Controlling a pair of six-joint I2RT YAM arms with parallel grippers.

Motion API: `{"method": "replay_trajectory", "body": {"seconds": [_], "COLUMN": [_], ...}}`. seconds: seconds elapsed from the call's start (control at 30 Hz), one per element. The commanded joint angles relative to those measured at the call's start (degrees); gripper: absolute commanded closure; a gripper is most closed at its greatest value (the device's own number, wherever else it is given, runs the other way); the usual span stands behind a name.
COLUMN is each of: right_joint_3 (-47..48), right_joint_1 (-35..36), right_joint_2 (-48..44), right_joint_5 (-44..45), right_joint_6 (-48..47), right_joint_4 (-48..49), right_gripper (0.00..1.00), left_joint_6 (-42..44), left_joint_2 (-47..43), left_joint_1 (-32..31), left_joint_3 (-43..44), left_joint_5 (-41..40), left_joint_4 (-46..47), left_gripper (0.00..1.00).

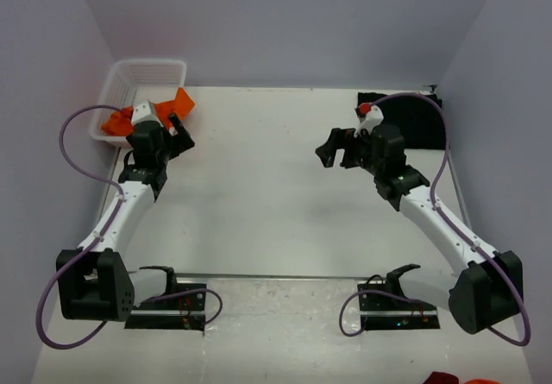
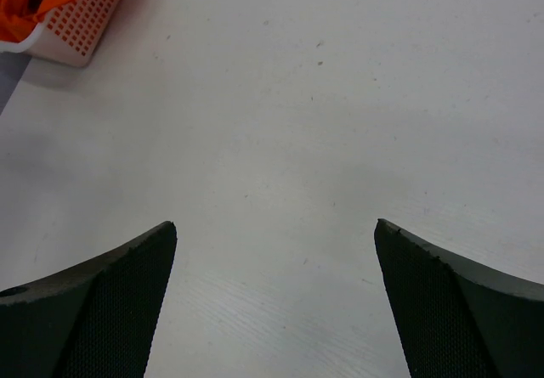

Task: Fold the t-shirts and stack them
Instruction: Grab crumpled tshirt from bin with the left arm

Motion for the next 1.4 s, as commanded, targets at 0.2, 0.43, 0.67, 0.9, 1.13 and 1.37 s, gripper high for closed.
{"method": "replay_trajectory", "body": {"seconds": [0.2, 0.43, 0.67, 0.9, 1.13, 1.37], "right_joint_3": [3.1, 4.1, 1.8, 1.7, 1.2, 1.0], "right_joint_1": [0.1, 0.2, 0.2, 0.1, 0.2, 0.2], "right_joint_2": [-8.0, -12.6, -17.0, -15.3, -15.9, -15.8], "right_joint_5": [-0.7, -4.2, -1.0, -2.5, -1.9, -0.7], "right_joint_6": [0.1, 1.3, 0.5, 1.1, 0.9, 1.0], "right_joint_4": [-2.3, -6.6, -6.8, -6.7, -6.4, -6.0], "right_gripper": [0.01, 0.01, 0.01, 0.01, 0.01, 0.01], "left_joint_6": [8.0, 13.3, 14.7, 15.5, 15.2, 15.6], "left_joint_2": [4.3, 18.9, 29.4, 37.0, 42.6, 45.0], "left_joint_1": [0.6, 1.1, 1.6, 1.8, 1.9, 1.9], "left_joint_3": [14.8, 25.9, 33.5, 38.8, 43.3, 45.6], "left_joint_5": [-12.1, -21.3, -25.2, -26.6, -27.6, -29.0], "left_joint_4": [-1.2, -5.0, -8.3, -8.3, -9.7, -10.4], "left_gripper": [0.0, 0.02, 0.09, 0.16, 0.29, 0.34]}}
